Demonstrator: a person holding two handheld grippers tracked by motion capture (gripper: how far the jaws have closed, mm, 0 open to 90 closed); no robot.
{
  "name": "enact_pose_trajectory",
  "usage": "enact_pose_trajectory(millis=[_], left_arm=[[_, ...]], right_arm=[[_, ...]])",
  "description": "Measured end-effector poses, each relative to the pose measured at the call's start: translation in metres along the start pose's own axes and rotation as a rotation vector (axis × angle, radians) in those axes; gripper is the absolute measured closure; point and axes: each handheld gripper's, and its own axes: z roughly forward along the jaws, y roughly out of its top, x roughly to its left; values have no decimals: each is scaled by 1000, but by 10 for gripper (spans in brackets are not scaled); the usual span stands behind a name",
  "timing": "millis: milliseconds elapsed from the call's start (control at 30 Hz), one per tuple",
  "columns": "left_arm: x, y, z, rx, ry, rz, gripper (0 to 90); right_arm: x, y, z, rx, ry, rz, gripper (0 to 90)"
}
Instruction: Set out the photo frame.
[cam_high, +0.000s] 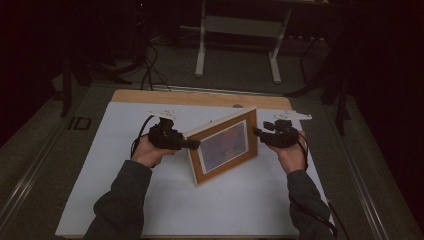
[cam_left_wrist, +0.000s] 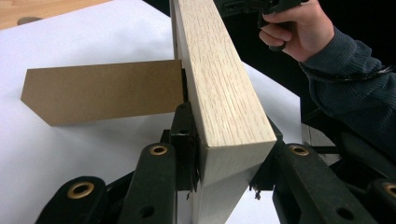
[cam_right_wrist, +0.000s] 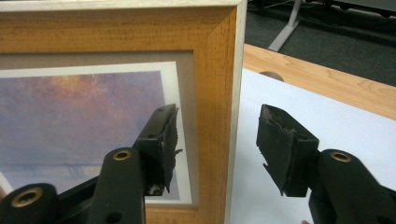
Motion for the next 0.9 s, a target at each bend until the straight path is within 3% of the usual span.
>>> enact_pose_trajectory(millis=[200,333,500,633,767,900], left_arm=[[-2,0,0,-3,24,5,695],[-8,-3,-1,-56,83,-20,609],[-19,-14,-1,-70,167,-11,569],[-25,-25,-2,-93,219,-6,583],[-29,-27,-5,-107,238,5,697],[-31,-27,-4,-110,262,7,696]], right_arm=[[-3,5,7,5,6,-7,420],[-6,8,14,13,35,-21,377],[-11,12,21,23,69,-13,335],[-13,14,26,29,97,-16,293],[-16,16,32,28,139,5,271],[-19,15,41,36,181,34,258]])
